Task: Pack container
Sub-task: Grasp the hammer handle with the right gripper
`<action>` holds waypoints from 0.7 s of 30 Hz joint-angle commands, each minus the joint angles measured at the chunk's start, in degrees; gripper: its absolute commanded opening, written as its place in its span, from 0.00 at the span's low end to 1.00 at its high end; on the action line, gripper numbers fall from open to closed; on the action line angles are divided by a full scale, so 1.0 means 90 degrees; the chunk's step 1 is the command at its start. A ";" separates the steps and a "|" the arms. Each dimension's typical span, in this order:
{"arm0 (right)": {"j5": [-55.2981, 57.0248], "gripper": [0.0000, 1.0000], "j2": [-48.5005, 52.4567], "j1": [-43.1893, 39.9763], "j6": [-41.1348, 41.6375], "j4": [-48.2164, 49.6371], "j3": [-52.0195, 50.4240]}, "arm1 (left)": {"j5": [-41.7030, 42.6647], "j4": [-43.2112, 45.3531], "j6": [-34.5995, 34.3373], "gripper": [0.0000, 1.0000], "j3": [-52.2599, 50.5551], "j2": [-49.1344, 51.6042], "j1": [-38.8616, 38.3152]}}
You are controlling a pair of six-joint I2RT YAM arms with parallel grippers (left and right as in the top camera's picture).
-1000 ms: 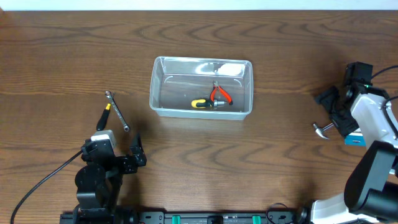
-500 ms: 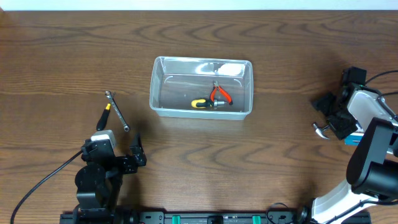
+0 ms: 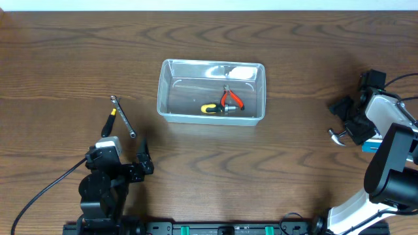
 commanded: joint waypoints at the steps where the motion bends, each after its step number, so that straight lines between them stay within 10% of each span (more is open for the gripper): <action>1: 0.0073 0.97 0.0049 -0.0063 -0.0056 0.0000 -0.0036 | 0.0017 -0.0002 -0.0032 0.98 0.0141 0.0000 0.0005; 15: 0.0172 0.95 0.0049 -0.0063 -0.0051 0.0010 -0.0211 | 0.0019 0.0000 -0.0034 0.98 0.0141 0.0000 0.0005; 21: 0.0175 0.79 0.0049 -0.0063 -0.0053 0.0022 -0.0335 | 0.0019 0.0000 -0.0034 0.98 0.0141 0.0000 0.0005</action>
